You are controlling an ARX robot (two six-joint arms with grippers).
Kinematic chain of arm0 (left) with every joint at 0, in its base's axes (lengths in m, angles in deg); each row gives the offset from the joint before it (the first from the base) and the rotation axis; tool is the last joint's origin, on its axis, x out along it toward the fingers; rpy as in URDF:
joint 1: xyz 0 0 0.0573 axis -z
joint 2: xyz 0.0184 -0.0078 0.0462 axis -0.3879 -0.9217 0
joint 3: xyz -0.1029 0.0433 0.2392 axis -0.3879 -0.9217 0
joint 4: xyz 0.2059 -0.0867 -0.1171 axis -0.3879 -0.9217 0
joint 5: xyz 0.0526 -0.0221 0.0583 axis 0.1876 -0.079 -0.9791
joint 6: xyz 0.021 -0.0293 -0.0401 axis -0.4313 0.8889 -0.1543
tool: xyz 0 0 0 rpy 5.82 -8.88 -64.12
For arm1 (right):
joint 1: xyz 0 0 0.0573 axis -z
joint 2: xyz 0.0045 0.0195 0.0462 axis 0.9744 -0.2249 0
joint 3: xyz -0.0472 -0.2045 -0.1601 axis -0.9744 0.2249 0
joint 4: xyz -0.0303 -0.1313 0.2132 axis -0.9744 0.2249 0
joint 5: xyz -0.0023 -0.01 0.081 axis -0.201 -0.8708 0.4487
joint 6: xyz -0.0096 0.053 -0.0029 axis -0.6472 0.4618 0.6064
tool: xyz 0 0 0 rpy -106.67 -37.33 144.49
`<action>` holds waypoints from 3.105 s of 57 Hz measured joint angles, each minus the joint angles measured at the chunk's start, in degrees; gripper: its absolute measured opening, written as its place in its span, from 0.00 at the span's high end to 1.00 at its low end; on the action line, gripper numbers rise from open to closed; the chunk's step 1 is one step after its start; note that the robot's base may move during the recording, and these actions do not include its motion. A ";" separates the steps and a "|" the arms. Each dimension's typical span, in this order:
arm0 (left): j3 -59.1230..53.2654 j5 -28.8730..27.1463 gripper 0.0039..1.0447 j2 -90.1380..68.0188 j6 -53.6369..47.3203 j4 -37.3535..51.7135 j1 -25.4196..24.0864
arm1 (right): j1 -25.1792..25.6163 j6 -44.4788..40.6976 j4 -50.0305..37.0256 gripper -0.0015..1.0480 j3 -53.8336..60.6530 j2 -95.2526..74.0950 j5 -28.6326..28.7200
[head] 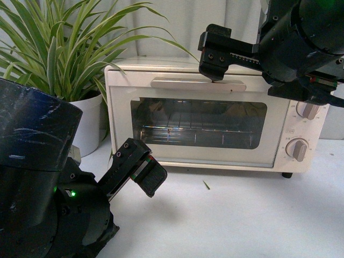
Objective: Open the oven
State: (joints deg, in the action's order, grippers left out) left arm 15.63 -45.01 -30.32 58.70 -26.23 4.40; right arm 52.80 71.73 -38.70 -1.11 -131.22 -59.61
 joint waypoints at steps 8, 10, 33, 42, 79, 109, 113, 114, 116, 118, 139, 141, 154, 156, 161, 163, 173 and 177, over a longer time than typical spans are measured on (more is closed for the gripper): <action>0.00 0.02 0.06 0.00 0.00 -0.07 0.00 | 0.00 -0.39 0.22 0.09 -0.11 -0.11 0.07; 0.00 0.04 0.06 0.00 0.00 -0.07 0.00 | 0.00 -0.50 0.35 0.09 -0.13 -0.11 0.11; 0.00 0.02 0.06 0.11 0.00 -0.33 -0.04 | -0.48 -3.37 -0.57 0.09 3.02 1.38 1.64; 0.00 0.00 0.06 0.20 0.00 -0.48 -0.07 | -0.46 -3.65 -3.34 0.09 7.02 2.75 3.43; -0.37 -0.02 0.06 0.50 -0.72 -0.83 -0.22 | -1.27 -6.49 -15.52 0.09 26.43 9.64 12.37; -1.20 -7.72 0.06 2.03 -11.19 -4.52 -0.26 | 3.34 -2.01 -10.56 0.09 48.96 42.97 18.56; -1.25 -9.29 0.06 2.05 -13.62 -4.79 0.26 | 4.66 -1.95 -9.92 0.09 50.10 45.11 19.12; -1.25 -9.51 0.06 2.03 -14.10 -4.81 0.35 | 5.16 -1.97 -9.84 0.09 50.47 45.75 19.34; -1.38 -10.93 0.06 1.99 -16.15 -4.85 0.85 | 6.12 -1.99 -9.75 0.09 51.08 46.60 19.56; -1.42 -11.76 0.06 1.86 -18.03 -4.90 1.27 | 6.82 -2.12 -9.75 0.09 51.56 46.97 19.58; -2.89 -19.63 0.06 0.55 -36.04 -3.78 3.61 | 9.33 -3.54 -9.97 0.09 54.12 47.30 20.33; -3.23 -20.17 0.06 0.50 -38.12 -3.26 3.78 | 9.49 -3.69 -9.97 0.09 54.49 47.41 20.33; -6.51 -24.52 0.06 2.25 -53.62 1.27 5.97 | 11.19 -5.01 -9.20 0.09 56.85 50.97 19.80; -7.43 -24.98 0.06 3.39 -56.30 2.25 6.58 | 11.67 -5.35 -8.90 0.09 57.24 51.91 19.74; -10.51 -25.40 0.06 7.96 -60.85 3.52 8.81 | 13.25 -6.82 -8.04 0.09 58.18 55.10 19.50; -12.09 -25.35 0.06 10.56 -62.12 3.52 9.97 | 13.79 -7.41 -7.63 0.09 58.58 56.48 19.37; -18.23 -25.42 0.06 21.42 -63.28 1.38 13.46 | 16.20 -10.60 -4.26 0.09 61.26 64.85 19.39; -20.09 -25.59 0.06 25.70 -63.39 0.11 14.40 | 17.00 -11.67 -2.47 0.09 62.25 67.98 19.61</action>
State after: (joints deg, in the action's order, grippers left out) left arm -4.45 -70.60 -4.61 -4.68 -26.12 18.80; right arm 69.80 60.06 -41.17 61.14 -63.25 -40.00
